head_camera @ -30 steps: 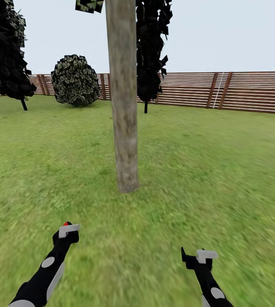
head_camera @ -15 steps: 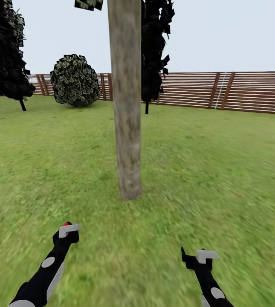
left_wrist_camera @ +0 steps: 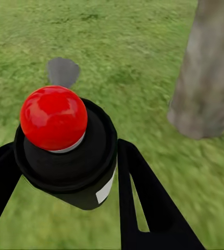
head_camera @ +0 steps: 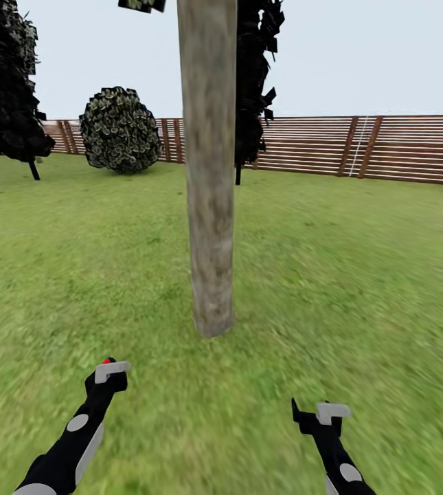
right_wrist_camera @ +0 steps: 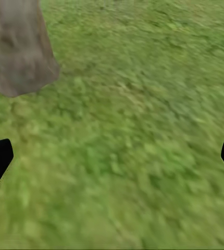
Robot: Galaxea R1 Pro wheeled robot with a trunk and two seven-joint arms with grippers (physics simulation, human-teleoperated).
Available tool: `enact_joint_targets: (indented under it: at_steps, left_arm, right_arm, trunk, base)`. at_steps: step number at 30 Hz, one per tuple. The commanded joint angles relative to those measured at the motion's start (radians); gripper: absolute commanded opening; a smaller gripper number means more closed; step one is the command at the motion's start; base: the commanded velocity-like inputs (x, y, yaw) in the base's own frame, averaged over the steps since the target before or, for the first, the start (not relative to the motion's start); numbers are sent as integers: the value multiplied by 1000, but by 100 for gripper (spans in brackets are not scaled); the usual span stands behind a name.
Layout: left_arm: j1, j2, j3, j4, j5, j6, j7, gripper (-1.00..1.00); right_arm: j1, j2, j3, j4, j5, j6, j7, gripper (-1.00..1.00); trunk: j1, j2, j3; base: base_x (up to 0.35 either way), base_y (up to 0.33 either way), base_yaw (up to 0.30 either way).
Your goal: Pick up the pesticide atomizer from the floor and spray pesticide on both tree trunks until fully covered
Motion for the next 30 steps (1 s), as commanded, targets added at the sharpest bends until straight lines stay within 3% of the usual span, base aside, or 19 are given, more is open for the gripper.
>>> enact_joint_targets:
  at_steps: [1,10,16,30]
  left_arm:
    - [0,0,0,0,0,0,0,-100]
    - [0,0,0,0,0,0,0,-100]
    - [0,-3,-1,-2,-1,-1,0,-100]
    - [0,-2,1,-1,0,1,0,-100]
  right_arm:
    - [0,0,0,0,-1,0,0,100]
    - [0,0,0,1,0,0,0,100]
    - [0,0,0,1,0,0,0,100]
    - [0,0,0,2,0,0,0,100]
  trunk:
    - [0,0,0]
    - [0,0,0]
    - [0,0,0]
    - [46,-84,-38]
  base:
    - [315,97,-75]
    - [313,95,-243]
    - [48,11,-111]
    - [1,0,-2]
